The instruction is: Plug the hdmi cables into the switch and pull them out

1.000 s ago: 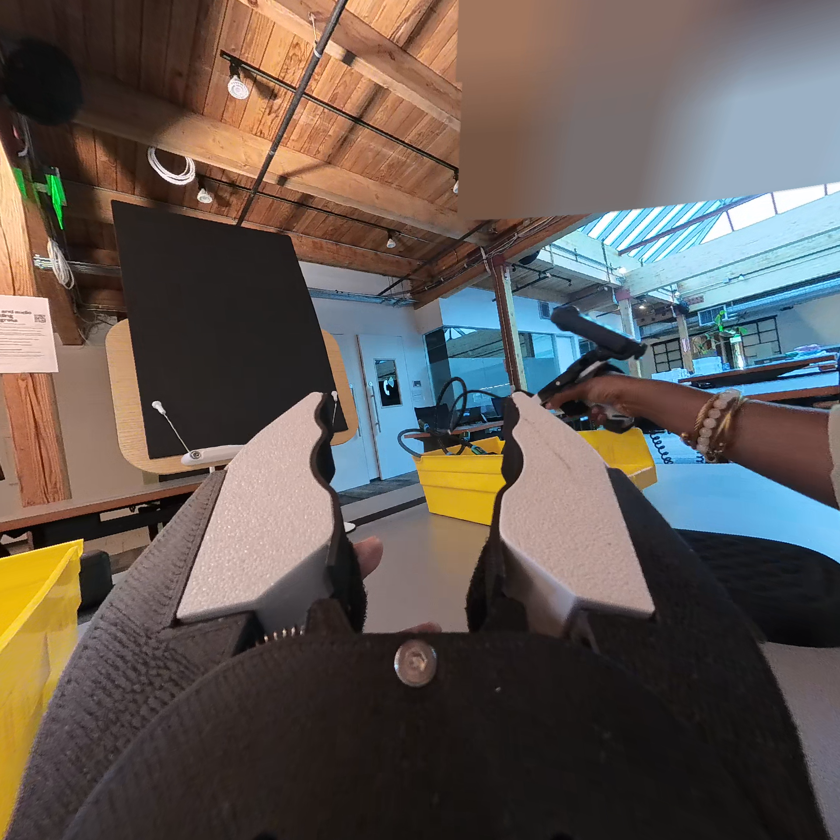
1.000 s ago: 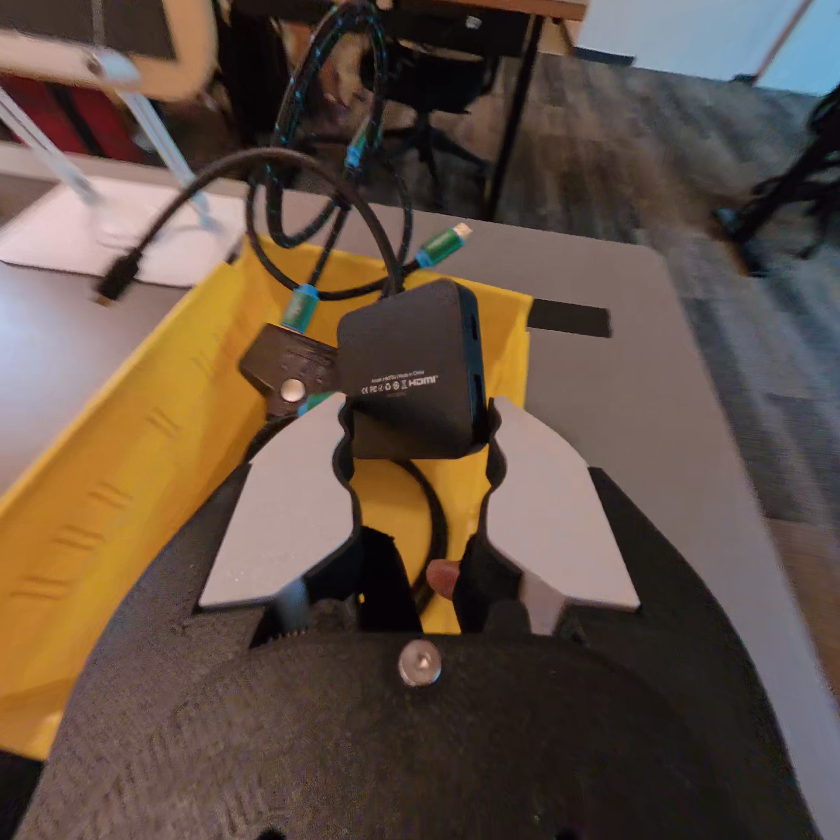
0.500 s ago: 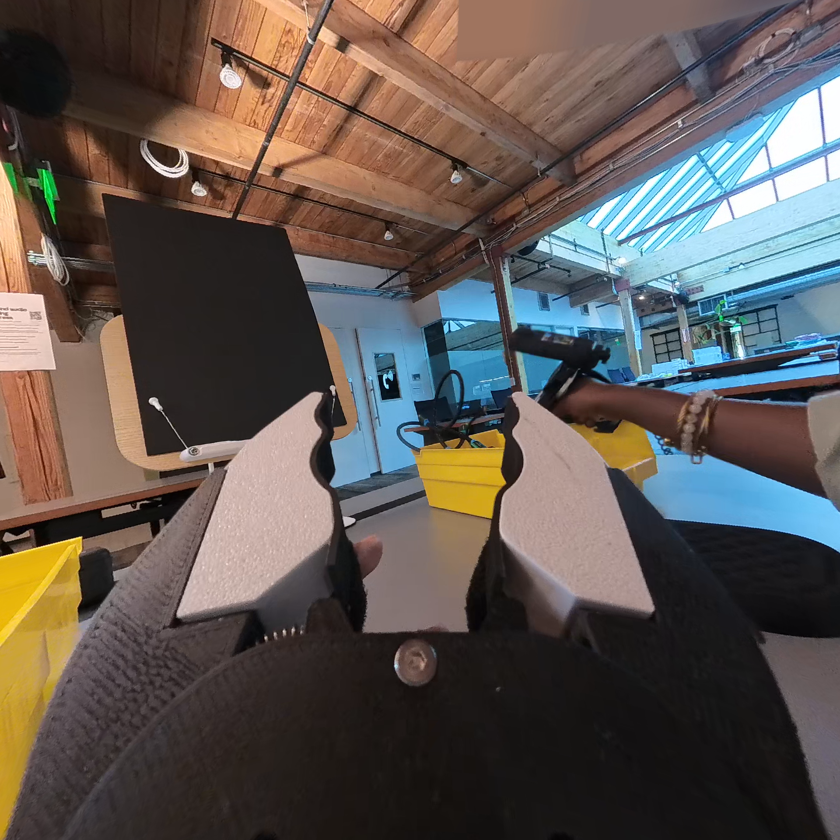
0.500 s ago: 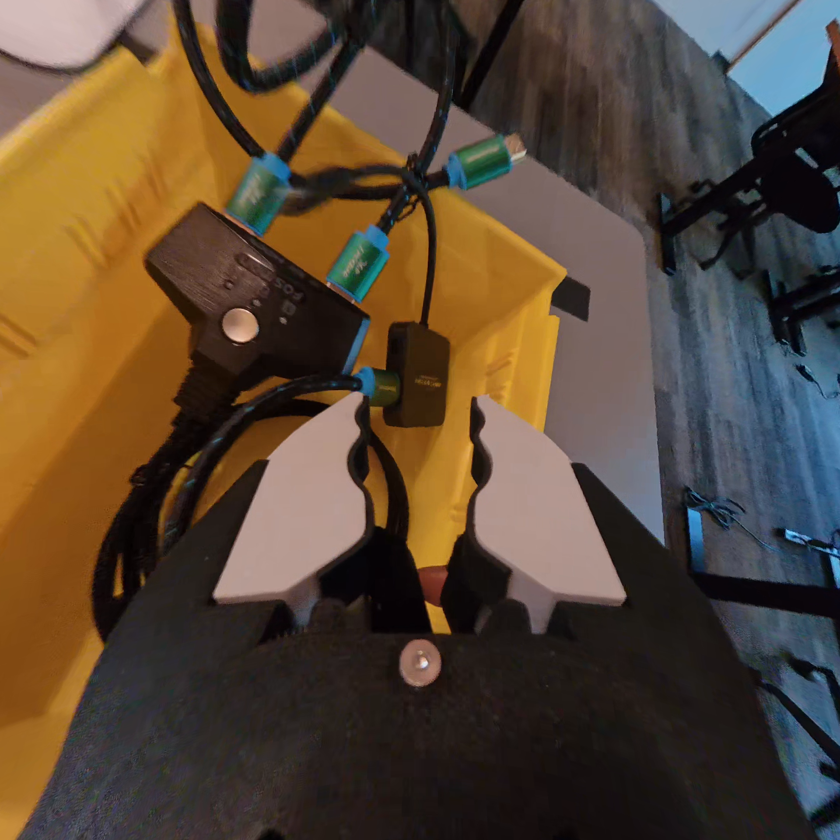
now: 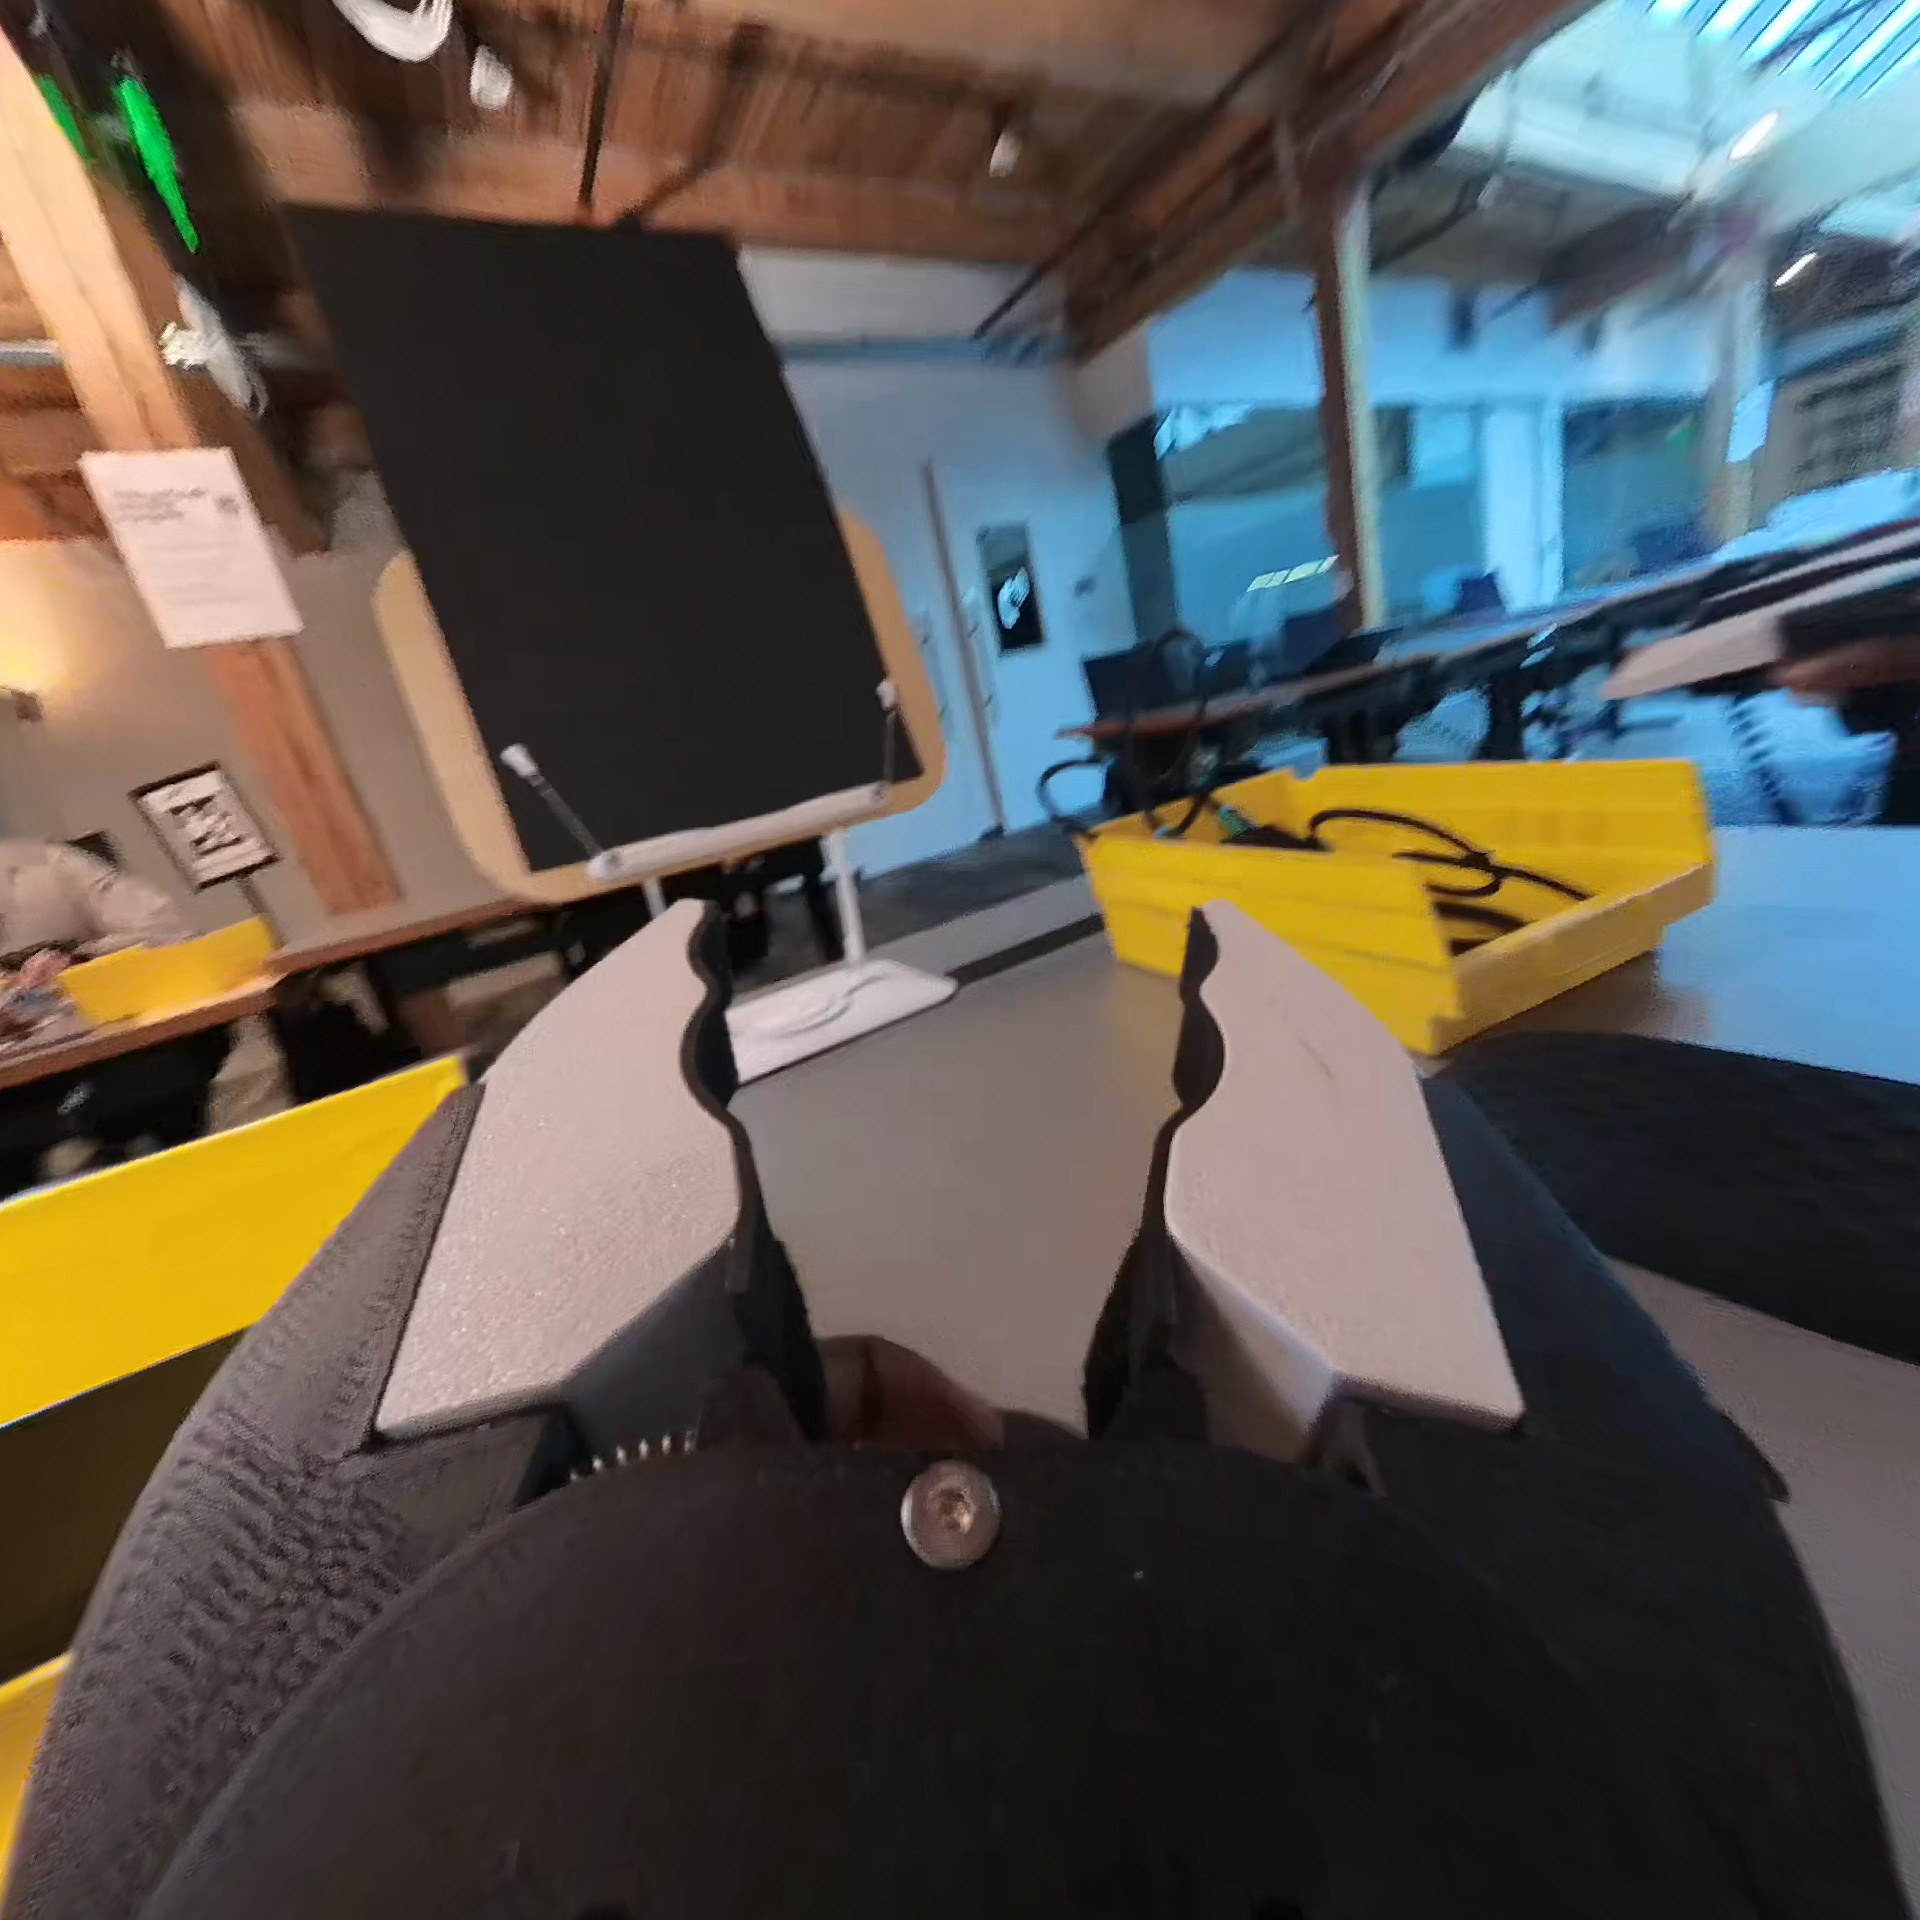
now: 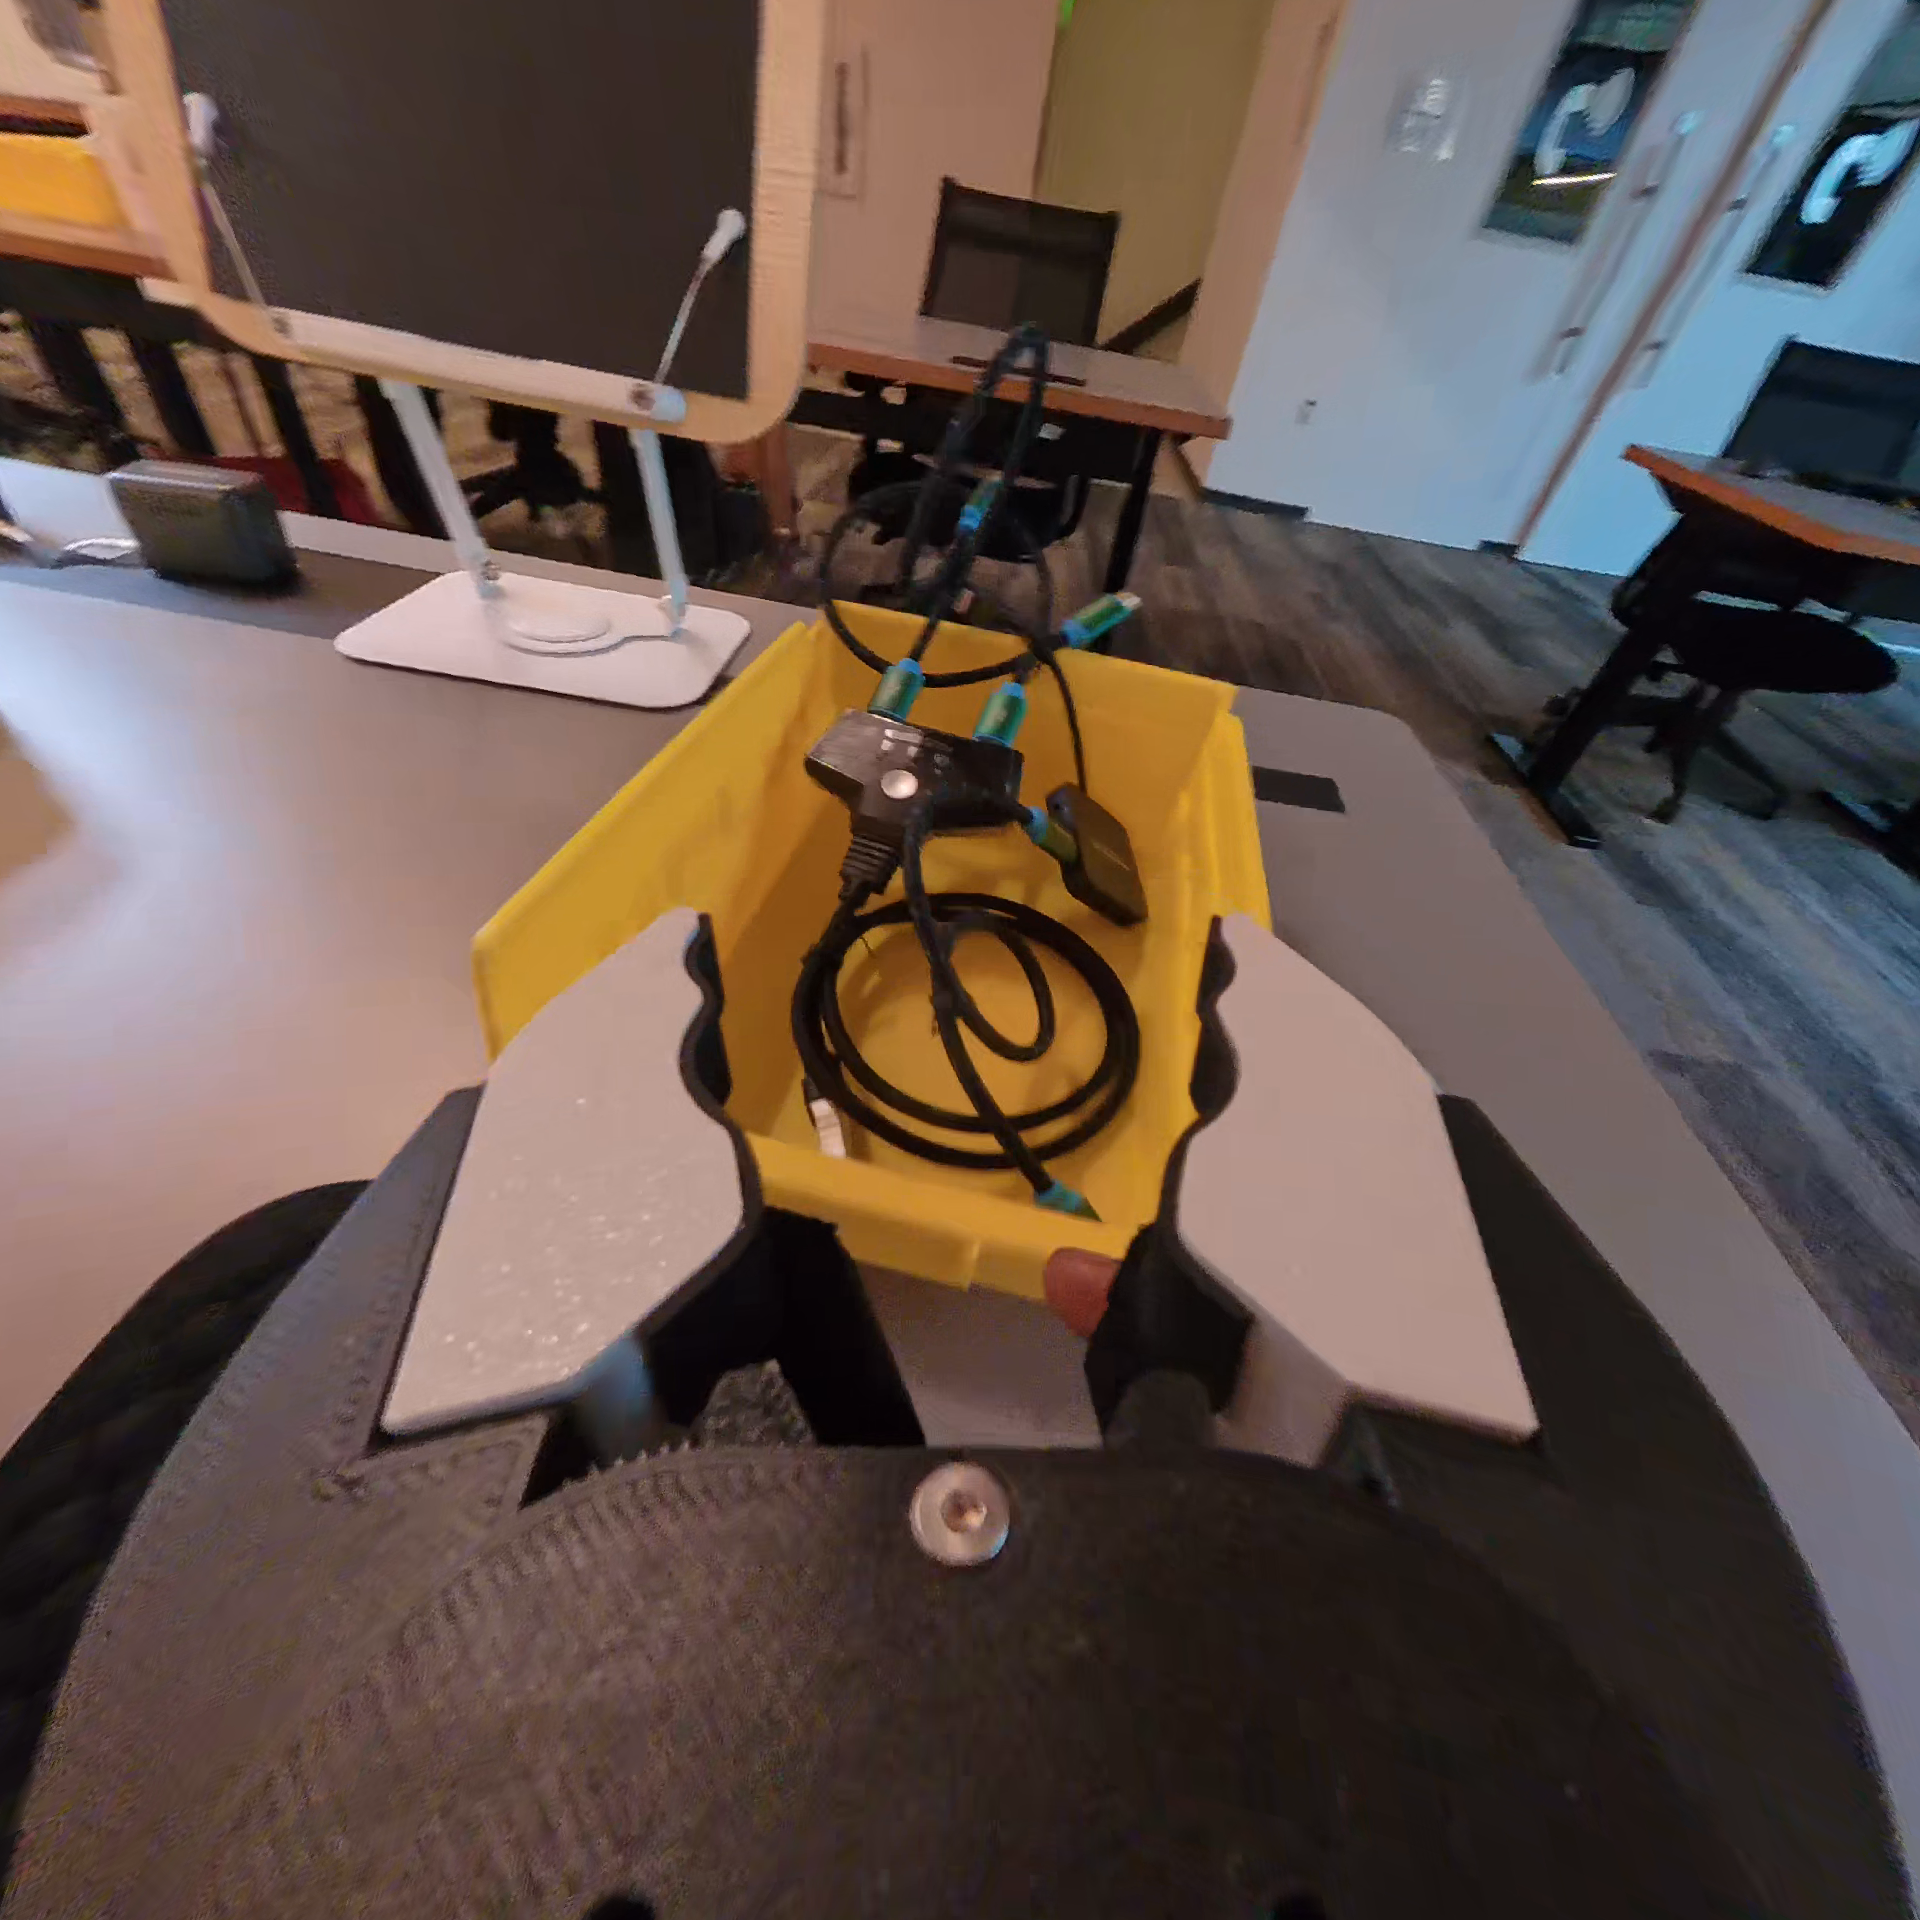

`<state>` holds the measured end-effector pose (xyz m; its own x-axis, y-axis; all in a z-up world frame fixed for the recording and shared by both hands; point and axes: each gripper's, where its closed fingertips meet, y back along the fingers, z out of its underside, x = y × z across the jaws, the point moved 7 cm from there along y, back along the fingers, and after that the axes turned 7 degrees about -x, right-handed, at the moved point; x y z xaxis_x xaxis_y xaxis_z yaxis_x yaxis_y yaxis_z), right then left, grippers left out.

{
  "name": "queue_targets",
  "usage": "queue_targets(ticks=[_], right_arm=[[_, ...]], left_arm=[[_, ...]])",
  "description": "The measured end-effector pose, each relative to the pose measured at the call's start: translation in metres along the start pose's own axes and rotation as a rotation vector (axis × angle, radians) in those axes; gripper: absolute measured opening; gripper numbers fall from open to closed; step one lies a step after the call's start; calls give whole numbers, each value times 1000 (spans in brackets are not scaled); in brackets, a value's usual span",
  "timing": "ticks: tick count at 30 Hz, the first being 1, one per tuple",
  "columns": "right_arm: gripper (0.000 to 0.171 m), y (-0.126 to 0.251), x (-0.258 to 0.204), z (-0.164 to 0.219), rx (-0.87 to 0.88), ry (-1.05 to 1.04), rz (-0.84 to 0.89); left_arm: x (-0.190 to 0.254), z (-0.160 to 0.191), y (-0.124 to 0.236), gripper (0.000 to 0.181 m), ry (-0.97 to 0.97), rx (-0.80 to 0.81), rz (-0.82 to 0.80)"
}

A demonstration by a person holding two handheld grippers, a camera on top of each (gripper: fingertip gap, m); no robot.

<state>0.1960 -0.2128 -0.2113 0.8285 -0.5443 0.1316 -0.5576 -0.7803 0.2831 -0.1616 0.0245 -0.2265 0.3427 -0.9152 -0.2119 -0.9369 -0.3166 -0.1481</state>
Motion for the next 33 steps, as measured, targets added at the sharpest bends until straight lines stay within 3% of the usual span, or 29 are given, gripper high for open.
queue_targets(ticks=[5, 8, 11, 14, 18, 33], right_arm=[[116, 25, 8, 17, 4, -30, 149], [130, 29, 11, 14, -24, -13, 222], [132, 32, 11, 16, -82, 29, 303], [133, 28, 5, 19, -148, 69, 319], [136, 21, -4, 23, -166, 23, 227], [144, 4, -30, 26, -222, 40, 172]], left_arm=[[-36, -31, 23, 119, 10, -244, -142], [-60, -37, 41, 137, 8, -383, -313], [-76, -39, 59, 138, 7, -439, -477], [-85, -31, 67, 138, 21, -477, -539], [-89, -13, 64, 140, 82, -561, -482], [-87, 10, 51, 140, 68, -664, -462]])
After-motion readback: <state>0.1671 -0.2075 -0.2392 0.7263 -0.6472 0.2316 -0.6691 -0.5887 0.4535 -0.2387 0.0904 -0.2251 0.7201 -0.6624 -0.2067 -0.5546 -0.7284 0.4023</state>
